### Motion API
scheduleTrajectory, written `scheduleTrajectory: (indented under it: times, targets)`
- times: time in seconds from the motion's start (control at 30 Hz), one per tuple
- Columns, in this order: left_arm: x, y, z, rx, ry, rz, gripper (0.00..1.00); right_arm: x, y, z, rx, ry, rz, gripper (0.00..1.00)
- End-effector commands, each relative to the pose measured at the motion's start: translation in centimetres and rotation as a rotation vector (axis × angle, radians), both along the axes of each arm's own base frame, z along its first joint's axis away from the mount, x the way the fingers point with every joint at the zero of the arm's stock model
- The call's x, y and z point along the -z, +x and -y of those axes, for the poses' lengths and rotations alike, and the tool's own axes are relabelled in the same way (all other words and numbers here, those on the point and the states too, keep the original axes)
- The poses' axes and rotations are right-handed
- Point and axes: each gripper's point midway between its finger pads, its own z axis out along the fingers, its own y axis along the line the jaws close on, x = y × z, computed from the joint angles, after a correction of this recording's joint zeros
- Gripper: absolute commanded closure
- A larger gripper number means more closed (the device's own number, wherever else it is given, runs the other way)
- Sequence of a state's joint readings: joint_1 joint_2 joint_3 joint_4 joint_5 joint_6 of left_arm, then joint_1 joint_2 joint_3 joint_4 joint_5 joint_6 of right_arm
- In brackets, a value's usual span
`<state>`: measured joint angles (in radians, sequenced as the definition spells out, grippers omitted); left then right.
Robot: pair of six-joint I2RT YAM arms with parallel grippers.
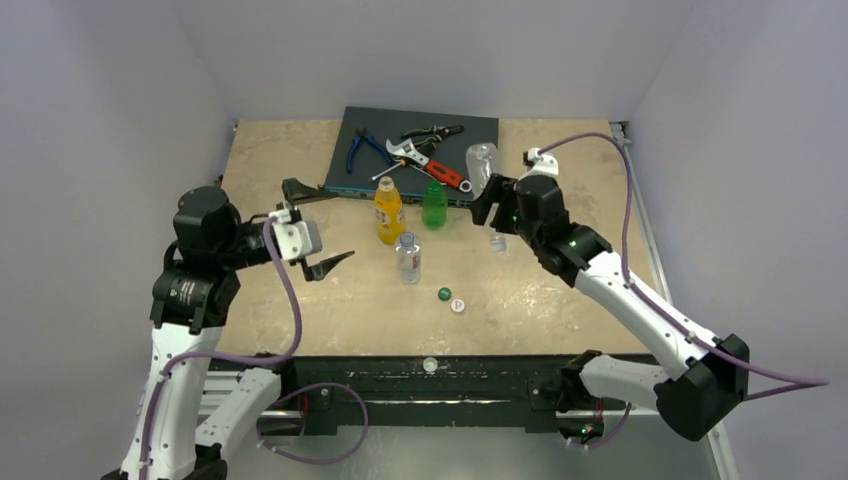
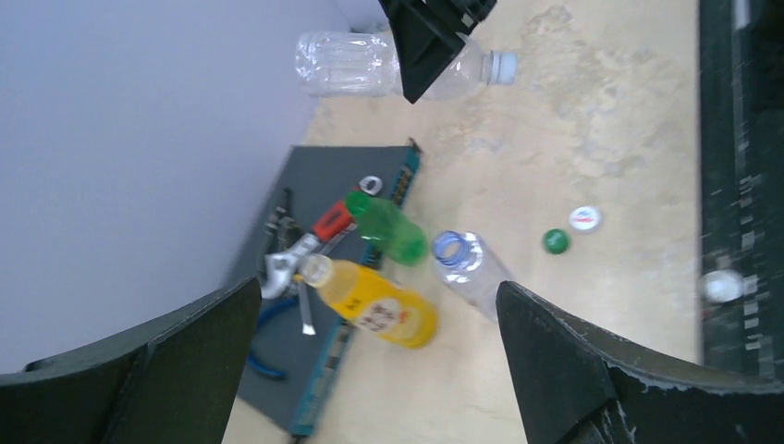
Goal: Unscrew the bottle caps
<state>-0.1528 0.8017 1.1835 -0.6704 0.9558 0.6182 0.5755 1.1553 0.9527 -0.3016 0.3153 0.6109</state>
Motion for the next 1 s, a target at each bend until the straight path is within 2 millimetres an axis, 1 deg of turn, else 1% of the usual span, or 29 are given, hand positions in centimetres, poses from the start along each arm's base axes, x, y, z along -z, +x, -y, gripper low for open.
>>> scheduleTrajectory:
  times: [0.0, 0.07, 0.1, 0.17, 0.27, 0.37, 0.43, 0.5, 0.53, 0.63, 0.77, 0.9, 0.97]
  targets:
    - [-3.9, -1.1, -0.3, 0.11, 0.174, 0.554, 0.0, -7.5, -1.4, -4.8, -0.315, 0.084, 0.091, 0.28]
    - [-3.8, -0.9, -0.7, 0.1, 0.259, 0.735, 0.0, -9.8, -2.3, -6.8, -0.437, 0.127, 0.109, 0.28]
    - [-3.5, -0.6, -0.9, 0.093, 0.301, 0.825, 0.0, -11.3, -2.6, -7.7, -0.487, 0.155, 0.13, 0.28]
    - [-3.4, -0.5, -1.3, 0.071, 0.372, 1.001, 0.0, -12.8, -3.3, -9.3, -0.562, 0.192, 0.146, 0.28]
    - [-3.1, -0.4, -1.4, 0.068, 0.465, 1.207, 0.0, -14.0, -4.0, -11.5, -0.628, 0.207, 0.149, 0.29]
    - [-3.9, -0.5, -1.5, 0.023, 0.481, 1.363, 0.0, -14.2, -4.7, -13.8, -0.671, 0.218, 0.129, 0.29]
    - [-3.0, -0.6, -1.5, 0.031, 0.545, 1.455, 0.0, -14.4, -5.4, -15.7, -0.712, 0.232, 0.124, 0.28]
    - [-2.7, -0.6, -1.5, 0.037, 0.567, 1.489, 0.0, -14.3, -6.3, -18.0, -0.752, 0.233, 0.11, 0.29]
    - [-3.0, -0.7, -1.5, 0.034, 0.56, 1.49, 0.0, -14.3, -6.7, -19.1, -0.77, 0.229, 0.102, 0.29]
    - [-3.3, -0.3, -1.7, 0.016, 0.58, 1.498, 0.0, -14.5, -7.4, -21.2, -0.79, 0.228, 0.085, 0.29]
    - [-2.5, 0.1, -2.1, 0.006, 0.614, 1.463, 0.0, -15.1, -7.8, -22.8, -0.801, 0.24, 0.084, 0.29]
    - [-0.6, 0.5, -2.3, 0.032, 0.683, 1.445, 0.0, -15.5, -8.7, -24.4, -0.834, 0.243, 0.082, 0.3]
    - [-0.1, 0.7, -2.4, 0.037, 0.695, 1.421, 0.0, -15.2, -9.1, -25.0, -0.841, 0.231, 0.074, 0.29]
